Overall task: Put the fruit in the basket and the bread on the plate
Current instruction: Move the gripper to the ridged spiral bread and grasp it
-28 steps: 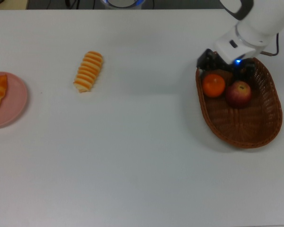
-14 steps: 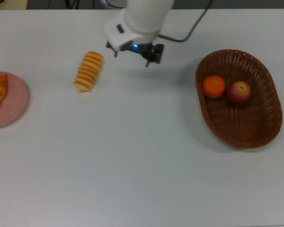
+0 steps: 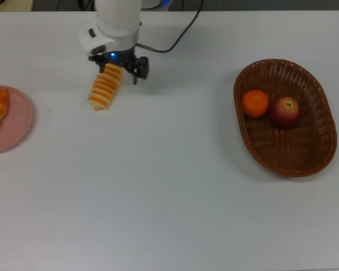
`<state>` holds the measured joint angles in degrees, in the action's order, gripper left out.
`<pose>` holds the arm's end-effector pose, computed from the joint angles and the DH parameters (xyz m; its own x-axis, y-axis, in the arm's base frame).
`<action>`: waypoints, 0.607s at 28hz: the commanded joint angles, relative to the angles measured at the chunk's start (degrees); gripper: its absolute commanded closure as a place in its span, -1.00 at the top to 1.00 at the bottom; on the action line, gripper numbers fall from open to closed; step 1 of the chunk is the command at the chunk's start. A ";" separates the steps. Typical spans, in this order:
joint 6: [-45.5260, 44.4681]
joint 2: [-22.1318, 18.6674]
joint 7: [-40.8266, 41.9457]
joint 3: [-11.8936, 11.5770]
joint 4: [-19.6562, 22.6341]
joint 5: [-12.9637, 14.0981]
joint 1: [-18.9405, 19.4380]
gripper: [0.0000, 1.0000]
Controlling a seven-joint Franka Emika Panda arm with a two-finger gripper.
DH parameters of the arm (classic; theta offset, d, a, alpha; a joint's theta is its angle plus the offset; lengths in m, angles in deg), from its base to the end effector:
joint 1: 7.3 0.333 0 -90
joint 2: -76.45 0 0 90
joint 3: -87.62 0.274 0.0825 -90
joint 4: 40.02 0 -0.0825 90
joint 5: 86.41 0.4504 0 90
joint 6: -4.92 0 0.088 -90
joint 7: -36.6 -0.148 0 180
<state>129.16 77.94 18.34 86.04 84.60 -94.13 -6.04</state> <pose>0.5855 -0.0131 0.2557 0.9697 -0.2441 -0.0007 -0.2424 -0.9633 0.1153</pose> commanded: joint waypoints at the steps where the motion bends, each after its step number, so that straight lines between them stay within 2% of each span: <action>1: 2.67 -2.02 3.57 -3.33 3.08 0.07 -0.12 1.00; 6: 3.98 -2.02 4.81 -4.65 4.22 0.07 -0.12 1.00; 13: 7.85 -1.49 5.07 -4.65 7.56 -1.86 -0.12 1.00; 17: 9.35 0.70 4.98 -4.65 8.26 -2.21 -0.03 1.00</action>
<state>135.51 78.02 22.60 81.77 90.42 -95.22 -6.46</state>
